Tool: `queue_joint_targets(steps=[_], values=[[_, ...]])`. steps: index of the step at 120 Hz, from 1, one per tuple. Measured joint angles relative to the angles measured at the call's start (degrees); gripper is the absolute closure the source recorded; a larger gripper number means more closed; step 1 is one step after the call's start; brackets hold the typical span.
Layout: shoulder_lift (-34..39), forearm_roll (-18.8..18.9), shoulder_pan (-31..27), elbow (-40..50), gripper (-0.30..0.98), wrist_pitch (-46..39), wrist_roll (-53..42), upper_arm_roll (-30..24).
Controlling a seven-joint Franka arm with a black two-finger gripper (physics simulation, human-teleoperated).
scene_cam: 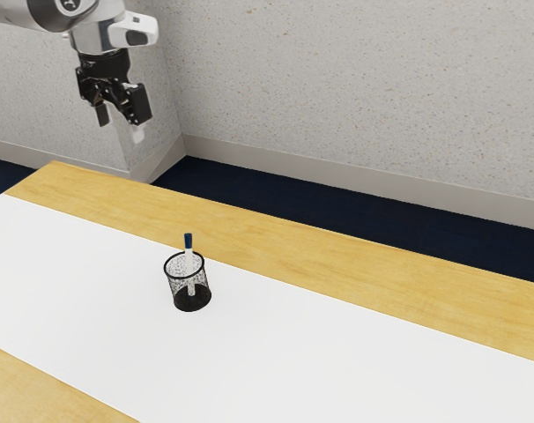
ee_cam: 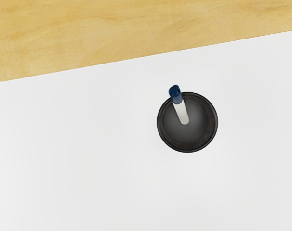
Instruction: Take the marker out of the pen holder and place it to the left of the pen holder.
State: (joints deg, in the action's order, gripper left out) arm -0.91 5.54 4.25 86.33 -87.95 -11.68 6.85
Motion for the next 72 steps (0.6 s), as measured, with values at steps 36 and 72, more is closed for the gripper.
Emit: queue_joint_targets(steps=[36,72], values=[[-0.07,-1.94,-1.17,-0.16,0.00,0.08,0.12,0.23],[-26.59,-3.78,-1.54,-9.08,0.01,0.91,0.53,-2.05]])
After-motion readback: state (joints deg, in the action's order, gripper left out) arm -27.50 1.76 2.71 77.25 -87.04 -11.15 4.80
